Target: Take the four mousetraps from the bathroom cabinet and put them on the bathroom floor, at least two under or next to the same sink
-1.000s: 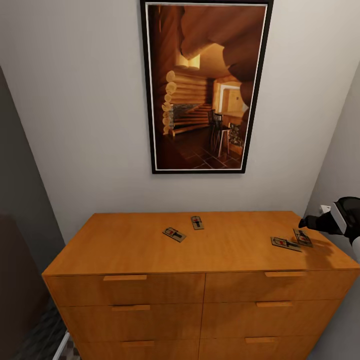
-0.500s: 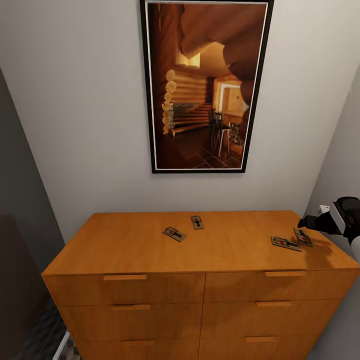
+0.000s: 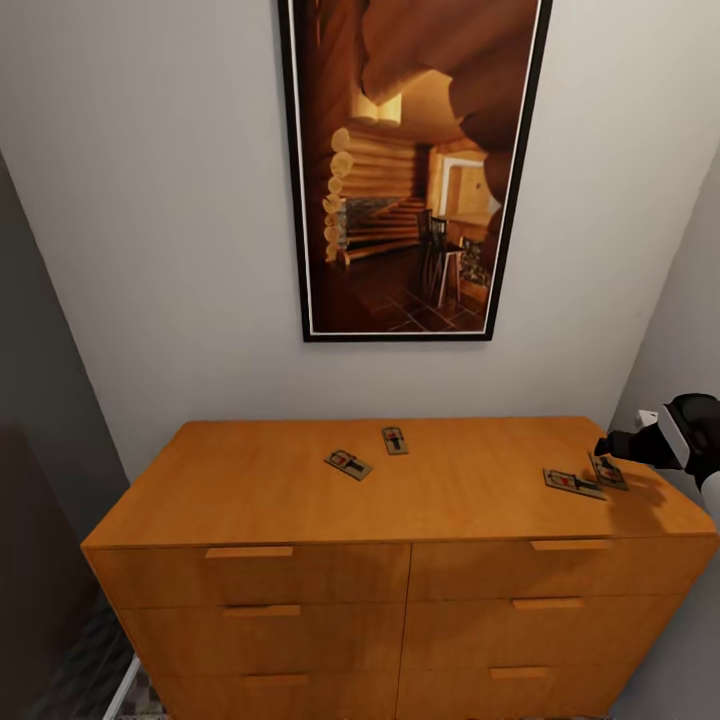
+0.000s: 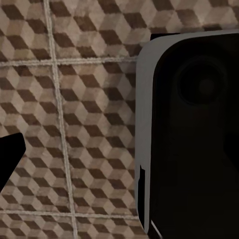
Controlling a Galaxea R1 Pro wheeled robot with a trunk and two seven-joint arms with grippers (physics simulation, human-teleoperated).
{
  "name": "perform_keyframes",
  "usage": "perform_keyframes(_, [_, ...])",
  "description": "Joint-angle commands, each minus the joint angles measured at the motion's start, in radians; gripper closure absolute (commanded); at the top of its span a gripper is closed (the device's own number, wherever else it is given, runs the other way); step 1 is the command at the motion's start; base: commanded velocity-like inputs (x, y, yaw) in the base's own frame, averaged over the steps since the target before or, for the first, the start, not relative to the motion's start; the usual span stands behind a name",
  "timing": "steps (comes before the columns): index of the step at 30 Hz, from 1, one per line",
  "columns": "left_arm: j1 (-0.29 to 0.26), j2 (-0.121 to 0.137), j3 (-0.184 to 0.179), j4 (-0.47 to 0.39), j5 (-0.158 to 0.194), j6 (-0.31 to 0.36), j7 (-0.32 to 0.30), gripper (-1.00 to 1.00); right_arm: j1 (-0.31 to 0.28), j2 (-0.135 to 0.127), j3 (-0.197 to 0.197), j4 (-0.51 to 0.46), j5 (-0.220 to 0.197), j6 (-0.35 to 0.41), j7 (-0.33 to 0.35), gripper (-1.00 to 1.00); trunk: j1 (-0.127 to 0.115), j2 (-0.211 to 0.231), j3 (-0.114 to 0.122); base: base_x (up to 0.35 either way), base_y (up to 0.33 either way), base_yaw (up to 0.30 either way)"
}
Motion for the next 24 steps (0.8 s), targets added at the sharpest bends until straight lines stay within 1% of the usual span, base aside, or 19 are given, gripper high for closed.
perform_keyframes(1, [-0.001,0.0,0.0,0.002,-0.001,-0.005,-0.001,-1.0,0.0,0.0,-0.003,-0.001,0.001,0.004,0.003,-1.0,0.0,-0.001,-0.002,0.0,0.0,0.0])
perform_keyframes(24, [0.0,0.0,0.0,0.001,-0.001,-0.005,-0.001,-1.0,0.0,0.002,-0.003,0.003,0.001,0.003,0.003,-1.0,0.0,-0.001,-0.036,0.0,0.0,0.0])
